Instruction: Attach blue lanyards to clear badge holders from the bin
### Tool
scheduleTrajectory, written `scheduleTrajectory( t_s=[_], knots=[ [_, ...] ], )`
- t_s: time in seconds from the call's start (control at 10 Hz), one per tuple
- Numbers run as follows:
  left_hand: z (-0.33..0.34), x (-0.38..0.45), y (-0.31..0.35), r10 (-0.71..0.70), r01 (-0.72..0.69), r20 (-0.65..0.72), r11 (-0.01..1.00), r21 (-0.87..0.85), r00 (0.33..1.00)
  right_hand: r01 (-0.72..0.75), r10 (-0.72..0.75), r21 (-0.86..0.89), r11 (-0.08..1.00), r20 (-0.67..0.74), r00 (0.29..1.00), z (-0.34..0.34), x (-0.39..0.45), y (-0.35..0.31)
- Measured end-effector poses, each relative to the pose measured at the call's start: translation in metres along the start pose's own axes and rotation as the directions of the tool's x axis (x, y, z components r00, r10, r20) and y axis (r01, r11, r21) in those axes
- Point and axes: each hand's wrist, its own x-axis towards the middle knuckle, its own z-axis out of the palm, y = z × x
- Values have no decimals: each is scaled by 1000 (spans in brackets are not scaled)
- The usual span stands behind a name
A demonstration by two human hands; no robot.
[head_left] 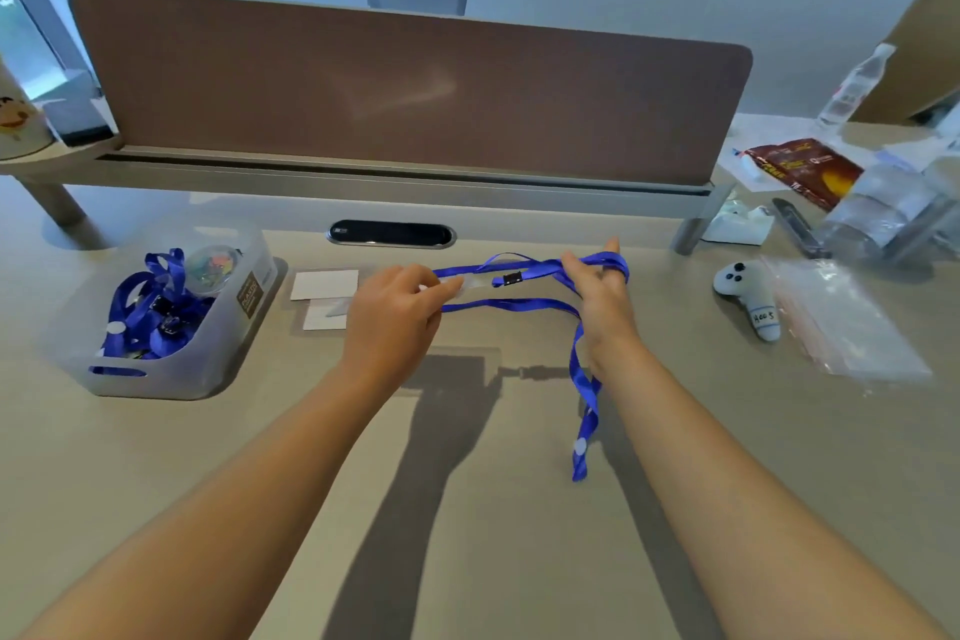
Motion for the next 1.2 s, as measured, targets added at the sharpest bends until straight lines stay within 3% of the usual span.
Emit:
scheduleTrajectory(
  t_s=[0.2, 0.3, 0.5, 0.6, 0.7, 0.8, 0.9, 1.0, 1.1, 1.2],
  knots=[
    [5, 27, 36, 70, -70, -122, 998, 4, 990, 79, -121, -193, 978, -217, 969, -53, 2, -37],
    [6, 23, 37, 74, -71, -173, 997, 21, 982, 97, -170, -269, 958, -261, 950, -61, 5, -36],
    [16, -34, -5, 16, -4, -160, 997, 75, 987, -23, -44, -414, 910, -152, 987, -36, 10, 28],
    [25, -77, -34, -17, 25, -68, 992, 123, 998, -202, 176, -421, 884, -100, 979, -11, 8, 81],
    [33, -119, -58, -100, 92, 49, 985, 144, 994, -287, 280, -550, 784, -100, 955, 15, 5, 125],
    [35, -143, -74, -170, 143, 145, 973, 178, 975, -156, 196, -819, 552, -54, 979, 31, 10, 150],
    [32, -149, -81, -246, 186, 294, 959, 216, 924, -109, 168, -890, 443, -37, 985, 38, 15, 153],
    [27, -149, -81, -315, 224, 447, 944, 244, 838, -83, 138, -903, 423, -26, 990, 40, 16, 153],
    [18, -140, -83, -341, 280, 538, 940, 195, 771, -68, 132, -867, 493, -2, 991, 44, 17, 154],
    [9, -134, -78, -384, 370, 547, 918, 143, 744, 2, 103, -803, 596, 79, 992, 49, 7, 149]
  ],
)
